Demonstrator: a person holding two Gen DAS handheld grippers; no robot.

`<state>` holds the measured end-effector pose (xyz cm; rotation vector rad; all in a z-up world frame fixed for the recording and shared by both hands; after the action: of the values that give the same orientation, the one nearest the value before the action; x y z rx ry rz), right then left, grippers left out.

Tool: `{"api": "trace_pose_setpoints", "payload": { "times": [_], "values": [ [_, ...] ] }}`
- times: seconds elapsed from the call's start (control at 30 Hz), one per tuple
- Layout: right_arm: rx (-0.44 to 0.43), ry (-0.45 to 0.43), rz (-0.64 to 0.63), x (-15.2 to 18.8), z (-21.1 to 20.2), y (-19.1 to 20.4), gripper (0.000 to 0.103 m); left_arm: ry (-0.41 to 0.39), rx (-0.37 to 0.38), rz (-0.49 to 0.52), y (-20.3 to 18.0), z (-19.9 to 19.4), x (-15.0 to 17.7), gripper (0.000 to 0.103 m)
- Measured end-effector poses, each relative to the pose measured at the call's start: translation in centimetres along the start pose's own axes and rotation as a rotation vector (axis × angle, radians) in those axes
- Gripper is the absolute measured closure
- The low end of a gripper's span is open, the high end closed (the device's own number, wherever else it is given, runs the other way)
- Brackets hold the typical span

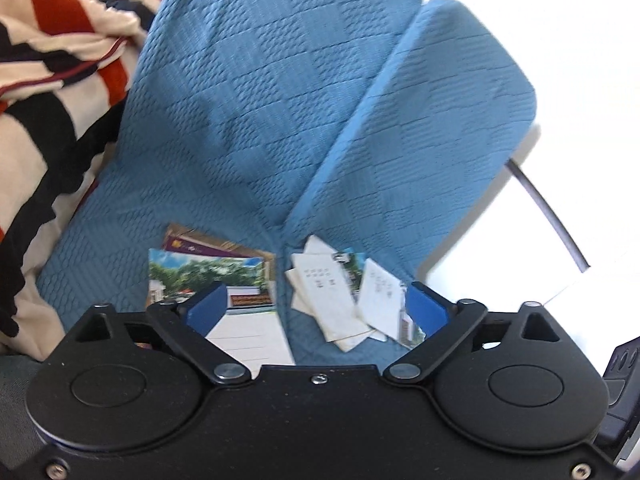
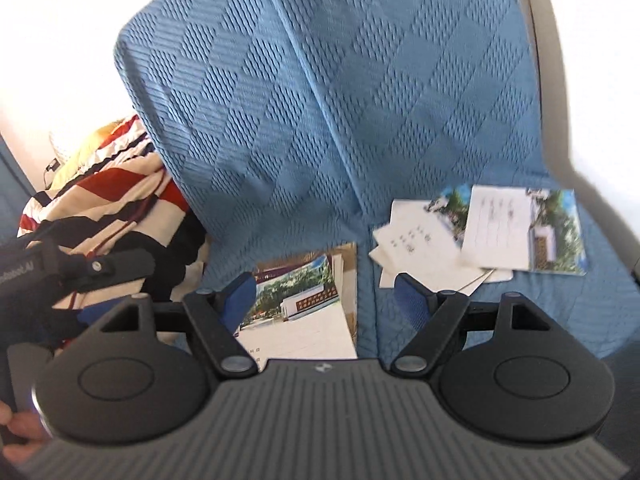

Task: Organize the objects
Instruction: 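Raise both grippers away from the book stack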

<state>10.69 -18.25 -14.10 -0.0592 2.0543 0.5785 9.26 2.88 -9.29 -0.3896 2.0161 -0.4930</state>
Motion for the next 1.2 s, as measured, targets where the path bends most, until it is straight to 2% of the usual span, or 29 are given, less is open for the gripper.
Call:
{"api": "trace_pose_setpoints", "payload": {
  "times": [0.17, 0.27, 0.33, 0.43, 0.67, 0.97, 1.2],
  "values": [
    [0.006, -0.018, -0.022, -0.6, -2.6, -0.8, 0.025, -0.008, 0.017, 0.038, -2.4, -1.2, 0.9, 0.002],
    [0.039, -0.026, -0.039, -0.5, -3.8, -1.7, 0.024, -0.007, 0.032, 0.046, -3.6, -1.9, 1.8, 0.001],
    [0.058, -0.018, -0.050, -0.2, -4.4, -2.3, 0.016, -0.006, 0.037, 0.052, -4.2, -2.1, 2.4, 0.001],
    [0.091, -0.005, -0.058, 0.4, -5.4, -3.3, 0.016, 0.001, 0.029, 0.060, -4.9, -2.1, 3.4, 0.001],
    [0.133, -0.013, -0.088, 1.5, -6.8, -5.5, 0.016, 0.073, -0.026, 0.121, -5.8, -0.9, 6.7, 0.001],
    [0.163, -0.017, -0.076, 2.6, -8.2, -8.0, 0.016, 0.136, -0.012, 0.152, -8.1, 0.3, 9.7, 0.001],
    [0.169, -0.036, -0.061, 2.1, -8.4, -9.8, 0.016, 0.159, -0.017, 0.161, -9.7, 1.2, 10.7, 0.001]
  ]
}}
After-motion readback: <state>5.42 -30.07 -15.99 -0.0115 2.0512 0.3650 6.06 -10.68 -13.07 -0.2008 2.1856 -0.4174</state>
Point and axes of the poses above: each gripper's, at about its wrist camera, not at the fingertips, and z roughly the way its jaws point, y to its left, x to its underside, the point moved 9 cm from there along z, roughly the way its jaws point, and after that the axes turned 12 degrees about -y, right-handed, at the moved point
